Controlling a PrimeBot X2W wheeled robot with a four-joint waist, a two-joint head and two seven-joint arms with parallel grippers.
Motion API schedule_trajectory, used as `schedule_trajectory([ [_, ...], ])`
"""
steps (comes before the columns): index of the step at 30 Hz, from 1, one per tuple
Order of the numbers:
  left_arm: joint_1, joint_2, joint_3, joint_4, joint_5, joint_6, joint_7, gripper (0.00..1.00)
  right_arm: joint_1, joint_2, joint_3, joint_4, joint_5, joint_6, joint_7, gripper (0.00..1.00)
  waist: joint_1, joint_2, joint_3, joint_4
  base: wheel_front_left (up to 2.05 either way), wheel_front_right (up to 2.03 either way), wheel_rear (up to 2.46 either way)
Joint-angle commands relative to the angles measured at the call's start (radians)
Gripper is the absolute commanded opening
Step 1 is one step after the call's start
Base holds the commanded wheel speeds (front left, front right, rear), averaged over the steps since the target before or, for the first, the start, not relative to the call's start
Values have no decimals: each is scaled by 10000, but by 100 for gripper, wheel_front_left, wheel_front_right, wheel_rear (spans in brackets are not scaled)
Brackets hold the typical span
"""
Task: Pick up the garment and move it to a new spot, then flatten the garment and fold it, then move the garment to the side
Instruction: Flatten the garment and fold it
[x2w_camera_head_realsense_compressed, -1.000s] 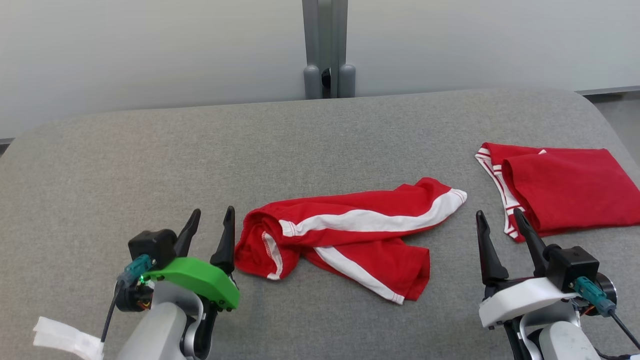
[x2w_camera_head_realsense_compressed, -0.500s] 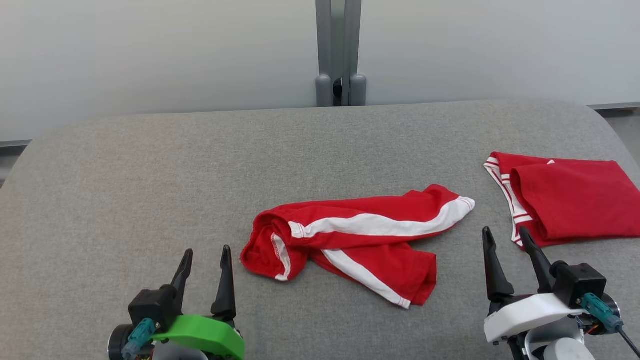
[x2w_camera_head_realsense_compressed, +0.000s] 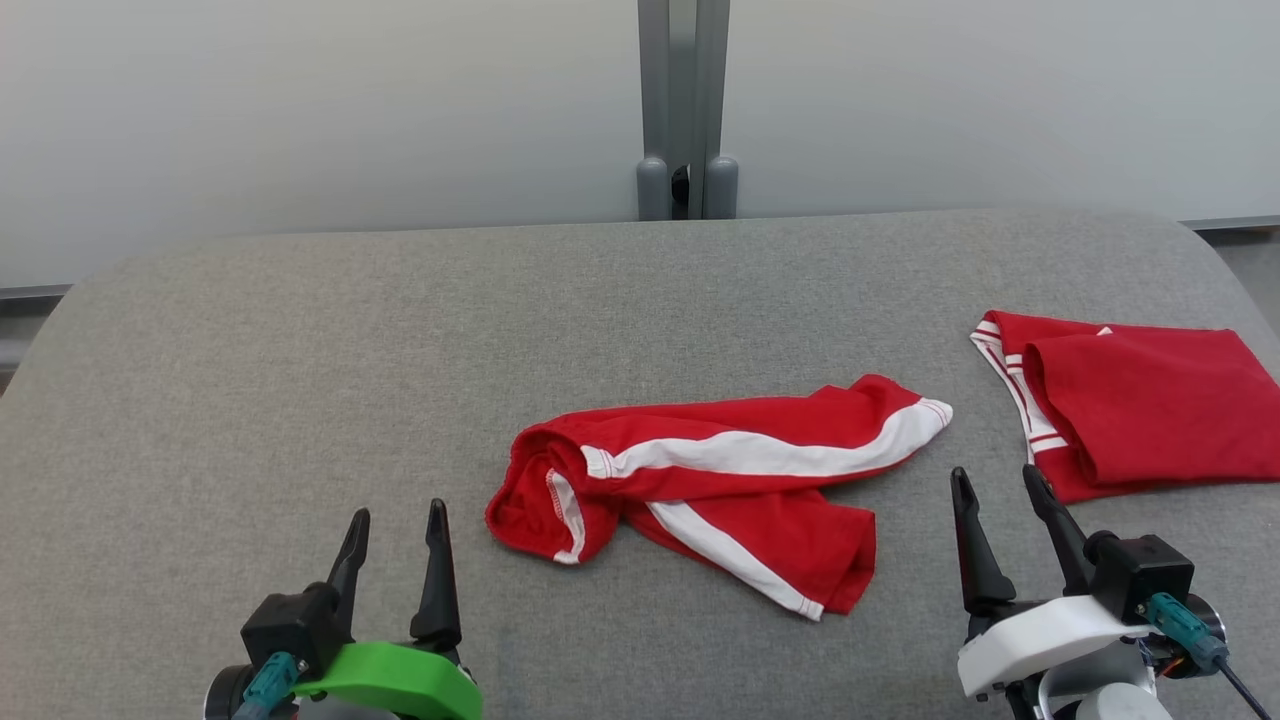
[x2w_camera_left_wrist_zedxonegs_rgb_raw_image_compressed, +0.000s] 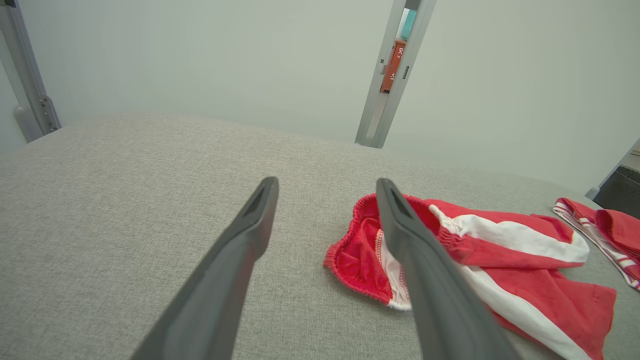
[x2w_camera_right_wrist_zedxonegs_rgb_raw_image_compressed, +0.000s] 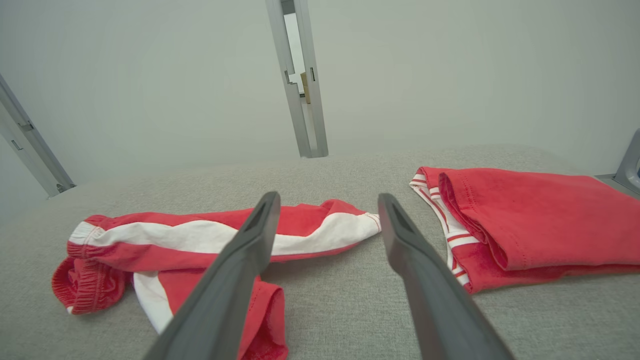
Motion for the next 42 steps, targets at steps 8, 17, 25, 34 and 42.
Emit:
schedule_trajectory([
  [8,-129,-36,-191,-19,24,-158,73,100,-148,-23,37,119,-117,-16,-46,100,0,0,77,-69,0,0,0],
  [17,-1181,-285,-1111,578,66,-696,1279,100,-322,-23,265,151,-159,-16,-13,100,0,0,325,-531,0,0,0],
  [25,-2100,-558,-1298,1954,-312,-903,1906,100,-448,-23,516,202,-129,-16,10,100,0,0,715,-1327,0,0,0],
  [34,-2632,-622,-1024,3064,-654,-1010,1645,100,-552,-20,563,292,-98,-16,-36,100,0,0,989,-2005,0,0,0],
  [42,-2908,-720,-1058,3587,-877,-1183,1337,0,-458,-22,535,355,-120,-16,-72,100,0,0,875,-2100,0,0,0],
])
